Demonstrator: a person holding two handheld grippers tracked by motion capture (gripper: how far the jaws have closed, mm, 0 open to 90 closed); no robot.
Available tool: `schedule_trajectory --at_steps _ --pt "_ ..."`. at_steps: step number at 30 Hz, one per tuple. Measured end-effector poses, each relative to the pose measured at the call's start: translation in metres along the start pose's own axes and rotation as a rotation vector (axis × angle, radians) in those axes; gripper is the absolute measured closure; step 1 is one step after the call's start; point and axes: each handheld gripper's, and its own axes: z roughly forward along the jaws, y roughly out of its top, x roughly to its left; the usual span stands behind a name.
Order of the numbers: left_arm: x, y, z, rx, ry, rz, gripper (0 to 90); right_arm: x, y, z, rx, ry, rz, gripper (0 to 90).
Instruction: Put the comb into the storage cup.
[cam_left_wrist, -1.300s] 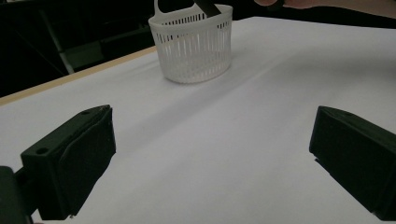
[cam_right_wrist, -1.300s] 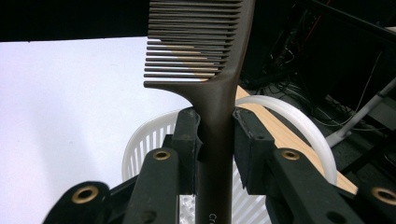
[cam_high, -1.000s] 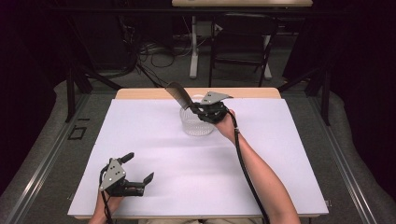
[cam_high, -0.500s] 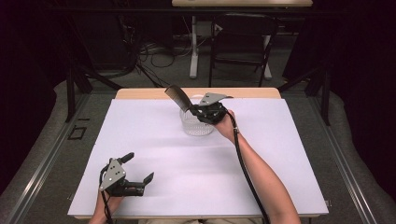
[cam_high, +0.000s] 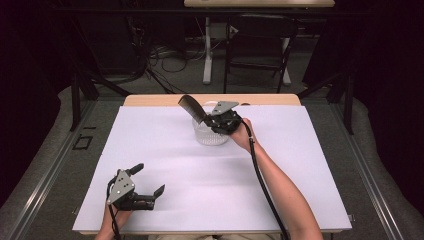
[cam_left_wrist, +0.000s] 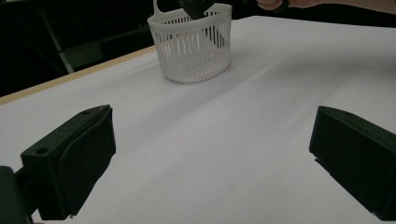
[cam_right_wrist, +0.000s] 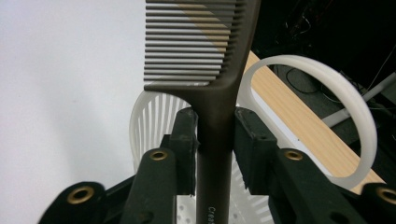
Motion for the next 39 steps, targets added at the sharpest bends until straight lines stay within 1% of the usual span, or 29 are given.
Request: schedule_trajectory --at_steps 2,3,4,6,7,9,14,17,20,25,27,30,36,37,39 --pt "0.000 0.000 0.000 0.000 0.000 -0.001 0.8 0.000 0.000 0.000 0.008 0.003 0.003 66.0" --pt "0.000 0.000 0.000 0.000 0.000 -0.001 0.8 0.000 0.000 -0.001 0.008 0.001 0.013 62.9" --pt "0.000 0.000 0.000 0.000 0.000 -0.003 0.8 -0.001 0.000 -0.001 0.011 -0.002 0.019 61.5" --pt "0.000 0.000 0.000 0.000 0.001 0.000 0.8 -0.003 0.000 -0.004 0.009 -0.002 0.024 59.6" --pt "0.000 0.000 0.000 0.001 0.000 0.000 0.8 -0.003 0.001 -0.006 0.011 -0.009 0.028 56.5" --pt "0.000 0.000 0.000 0.000 0.000 -0.001 0.8 -0.004 0.001 -0.008 0.011 -0.005 0.028 54.4" --pt "0.000 0.000 0.000 0.001 0.002 0.000 0.8 -0.008 0.001 -0.016 0.013 -0.002 0.055 45.5" --pt "0.000 0.000 0.000 0.000 0.001 0.000 0.8 -0.009 0.002 -0.020 0.013 0.000 0.062 40.6" --pt "0.000 0.000 0.000 0.000 0.001 0.001 0.8 -0.010 0.003 -0.025 0.011 0.008 0.075 34.0" --pt "0.000 0.000 0.000 0.000 0.001 0.002 0.8 -0.013 0.004 -0.035 0.023 0.036 0.097 26.3" --pt "0.000 0.000 -0.001 -0.002 0.000 0.001 0.8 -0.014 0.003 -0.040 0.018 0.038 0.105 19.9" --pt "0.000 0.000 -0.001 0.000 0.001 0.001 0.8 -0.014 0.003 -0.046 0.022 0.047 0.113 15.1" --pt "-0.001 0.000 -0.001 0.002 0.002 0.000 0.8 -0.012 -0.002 -0.058 0.046 0.068 0.128 9.3" --pt "-0.001 0.000 0.000 0.002 0.002 0.001 0.8 -0.012 -0.003 -0.060 0.057 0.073 0.131 8.3" --pt "-0.001 0.000 0.000 0.002 0.001 0.004 0.8 -0.011 -0.005 -0.063 0.057 0.074 0.138 6.4"
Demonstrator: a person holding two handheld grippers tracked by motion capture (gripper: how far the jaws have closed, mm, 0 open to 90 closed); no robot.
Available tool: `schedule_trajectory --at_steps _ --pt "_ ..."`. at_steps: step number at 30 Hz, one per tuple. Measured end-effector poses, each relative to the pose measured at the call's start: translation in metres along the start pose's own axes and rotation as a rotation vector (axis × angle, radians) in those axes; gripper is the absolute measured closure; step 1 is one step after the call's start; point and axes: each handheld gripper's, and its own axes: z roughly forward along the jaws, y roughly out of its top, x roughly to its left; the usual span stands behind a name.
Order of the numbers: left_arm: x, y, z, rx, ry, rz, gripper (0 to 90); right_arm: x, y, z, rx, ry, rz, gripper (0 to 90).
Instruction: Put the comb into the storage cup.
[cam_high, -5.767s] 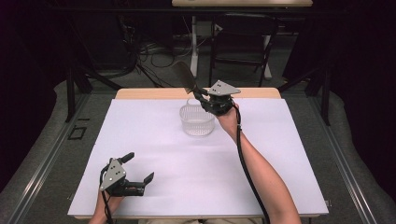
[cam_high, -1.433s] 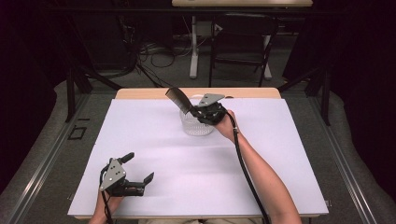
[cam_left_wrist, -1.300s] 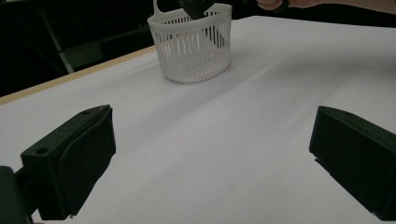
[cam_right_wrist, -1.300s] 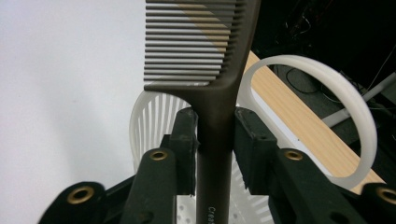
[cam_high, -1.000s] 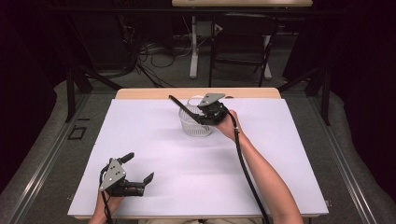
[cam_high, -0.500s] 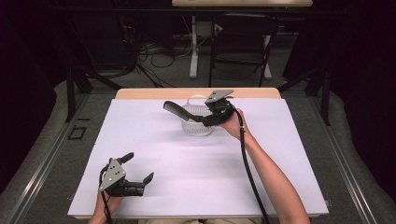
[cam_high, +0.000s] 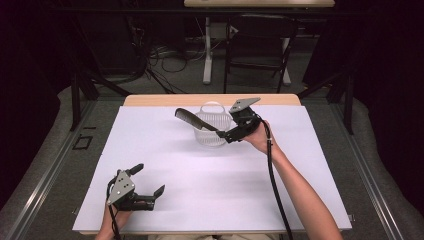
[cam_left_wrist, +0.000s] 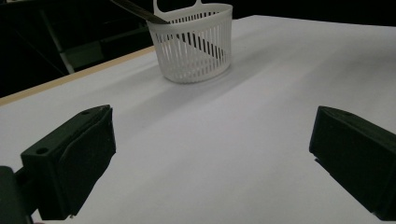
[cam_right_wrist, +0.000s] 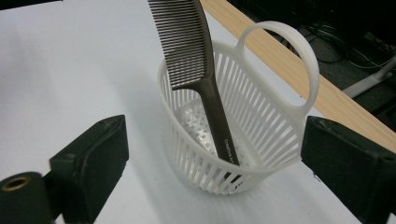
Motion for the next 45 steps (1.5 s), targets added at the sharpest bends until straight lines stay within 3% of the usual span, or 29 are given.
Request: schedule_trajectory --at_steps 14,45 --pt "0.000 0.000 0.001 0.005 -0.002 0.000 0.8 0.003 -0.019 -0.022 0.039 0.030 0.039 0.5" --pt "0.000 0.000 0.001 0.005 -0.001 0.000 0.8 0.024 -0.067 -0.047 0.086 0.052 0.080 0.0"
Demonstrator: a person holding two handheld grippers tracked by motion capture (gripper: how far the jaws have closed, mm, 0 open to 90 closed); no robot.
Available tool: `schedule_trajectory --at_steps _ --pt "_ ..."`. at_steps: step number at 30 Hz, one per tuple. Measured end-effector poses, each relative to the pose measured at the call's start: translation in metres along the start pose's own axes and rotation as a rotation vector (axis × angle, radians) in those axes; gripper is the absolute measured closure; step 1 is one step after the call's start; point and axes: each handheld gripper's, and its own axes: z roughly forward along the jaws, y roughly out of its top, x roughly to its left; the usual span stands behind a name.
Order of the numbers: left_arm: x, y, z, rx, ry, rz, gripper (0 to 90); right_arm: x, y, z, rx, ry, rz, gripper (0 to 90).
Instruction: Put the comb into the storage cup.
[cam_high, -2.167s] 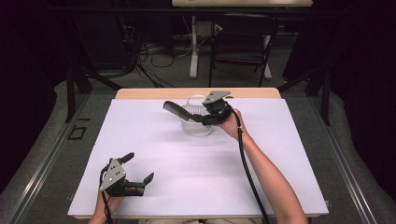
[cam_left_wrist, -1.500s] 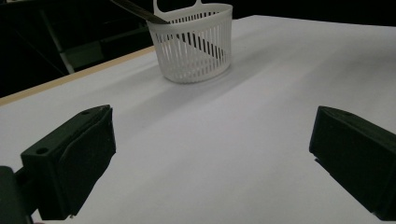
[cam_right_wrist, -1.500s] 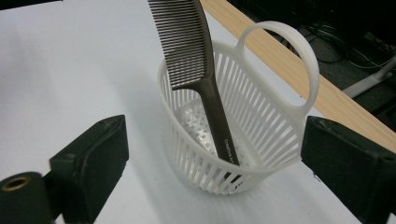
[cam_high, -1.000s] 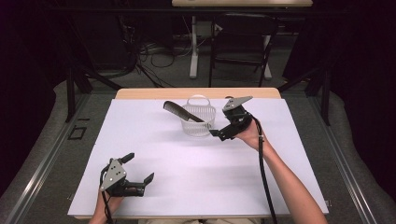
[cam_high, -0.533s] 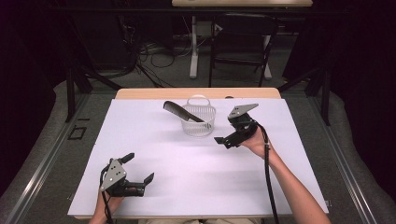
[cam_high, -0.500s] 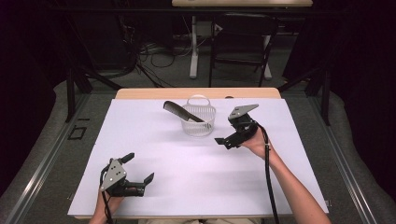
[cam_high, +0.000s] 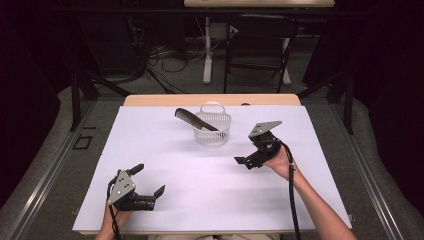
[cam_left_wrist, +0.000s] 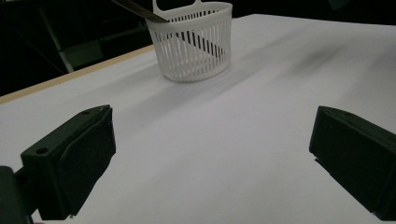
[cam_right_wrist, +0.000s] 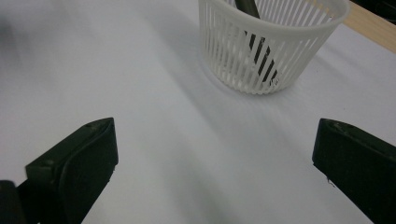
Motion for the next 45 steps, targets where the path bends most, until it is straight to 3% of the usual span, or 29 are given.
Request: schedule_trajectory --at_steps 27,45 --pt "0.000 0.000 0.001 0.002 -0.002 0.000 0.8 0.016 -0.038 -0.021 0.020 -0.008 0.028 0.0" --pt "0.000 0.000 0.001 0.004 -0.003 0.000 0.8 0.028 -0.063 -0.031 -0.001 -0.035 0.040 0.0"
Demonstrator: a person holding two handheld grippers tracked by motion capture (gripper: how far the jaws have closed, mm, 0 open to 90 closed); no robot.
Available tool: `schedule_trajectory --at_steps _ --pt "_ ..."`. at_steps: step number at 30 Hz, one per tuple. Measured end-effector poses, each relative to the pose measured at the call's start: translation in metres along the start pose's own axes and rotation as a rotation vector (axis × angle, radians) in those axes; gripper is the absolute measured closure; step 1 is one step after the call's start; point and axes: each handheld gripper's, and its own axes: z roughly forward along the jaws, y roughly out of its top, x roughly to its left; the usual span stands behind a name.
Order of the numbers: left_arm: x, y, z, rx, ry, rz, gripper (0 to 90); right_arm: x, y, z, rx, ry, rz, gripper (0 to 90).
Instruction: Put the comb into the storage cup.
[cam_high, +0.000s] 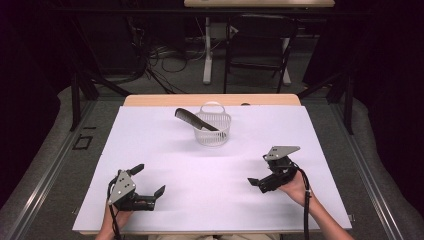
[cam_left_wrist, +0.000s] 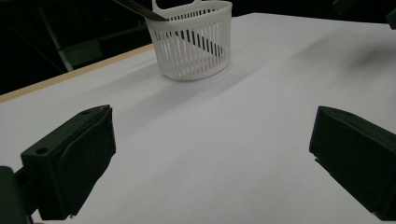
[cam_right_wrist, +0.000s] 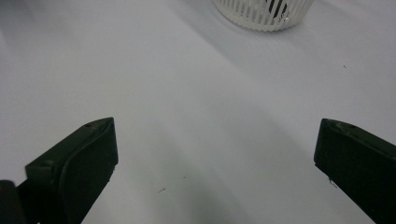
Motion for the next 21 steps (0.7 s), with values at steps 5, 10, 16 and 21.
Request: schedule_trajectory --at_steps 5,10,16,21 --pt "0.000 0.000 0.000 0.000 0.000 0.000 0.8 0.003 -0.006 -0.004 -0.009 -0.011 0.000 0.0" --pt "0.000 0.000 0.000 0.000 0.000 0.000 0.8 0.006 -0.012 -0.008 -0.021 -0.023 0.001 0.0" --pt "0.000 0.000 0.000 0.002 -0.001 0.001 0.8 0.008 -0.020 -0.013 -0.025 -0.041 0.001 0.0" --pt "0.000 0.000 0.000 0.003 -0.001 0.001 0.7 0.011 -0.026 -0.016 -0.030 -0.058 -0.012 0.0"
